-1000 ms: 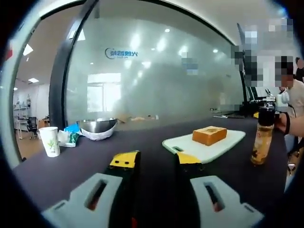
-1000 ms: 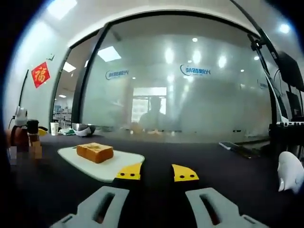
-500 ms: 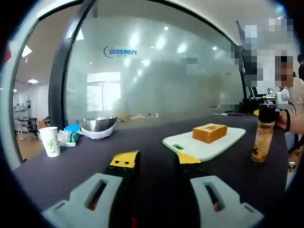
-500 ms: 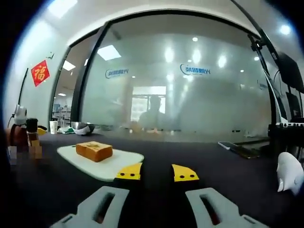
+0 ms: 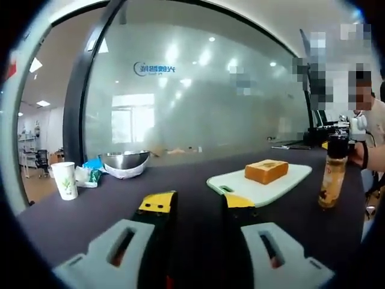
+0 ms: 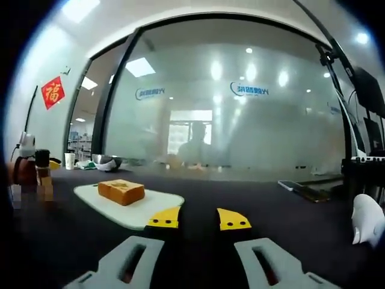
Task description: Sprinkle pepper
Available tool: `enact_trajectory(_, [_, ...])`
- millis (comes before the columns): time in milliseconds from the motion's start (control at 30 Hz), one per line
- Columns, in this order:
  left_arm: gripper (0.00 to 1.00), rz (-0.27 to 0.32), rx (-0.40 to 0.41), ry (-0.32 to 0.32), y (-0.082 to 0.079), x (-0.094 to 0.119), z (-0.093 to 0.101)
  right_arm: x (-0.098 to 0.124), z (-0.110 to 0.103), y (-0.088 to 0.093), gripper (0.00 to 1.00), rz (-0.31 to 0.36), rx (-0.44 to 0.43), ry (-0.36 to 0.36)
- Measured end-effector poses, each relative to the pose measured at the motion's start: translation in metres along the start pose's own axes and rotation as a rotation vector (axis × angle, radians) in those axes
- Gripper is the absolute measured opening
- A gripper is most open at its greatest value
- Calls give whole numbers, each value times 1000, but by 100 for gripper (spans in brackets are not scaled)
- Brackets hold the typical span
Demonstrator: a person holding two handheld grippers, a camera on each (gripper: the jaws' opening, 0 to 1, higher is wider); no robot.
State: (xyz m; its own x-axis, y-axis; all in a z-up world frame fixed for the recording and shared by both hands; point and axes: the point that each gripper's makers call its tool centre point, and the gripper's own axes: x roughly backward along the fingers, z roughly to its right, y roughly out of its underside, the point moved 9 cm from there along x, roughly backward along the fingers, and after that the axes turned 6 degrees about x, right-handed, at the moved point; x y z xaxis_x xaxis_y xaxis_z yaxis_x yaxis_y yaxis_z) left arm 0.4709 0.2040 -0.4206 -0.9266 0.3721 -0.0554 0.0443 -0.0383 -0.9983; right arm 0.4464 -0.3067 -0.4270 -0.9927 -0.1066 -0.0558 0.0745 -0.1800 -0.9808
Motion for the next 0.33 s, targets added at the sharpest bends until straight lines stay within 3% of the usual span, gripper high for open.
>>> enact_trajectory(333, [22,1,3,10,1,-2,-3,1,-1,-1,16,-5,3,5])
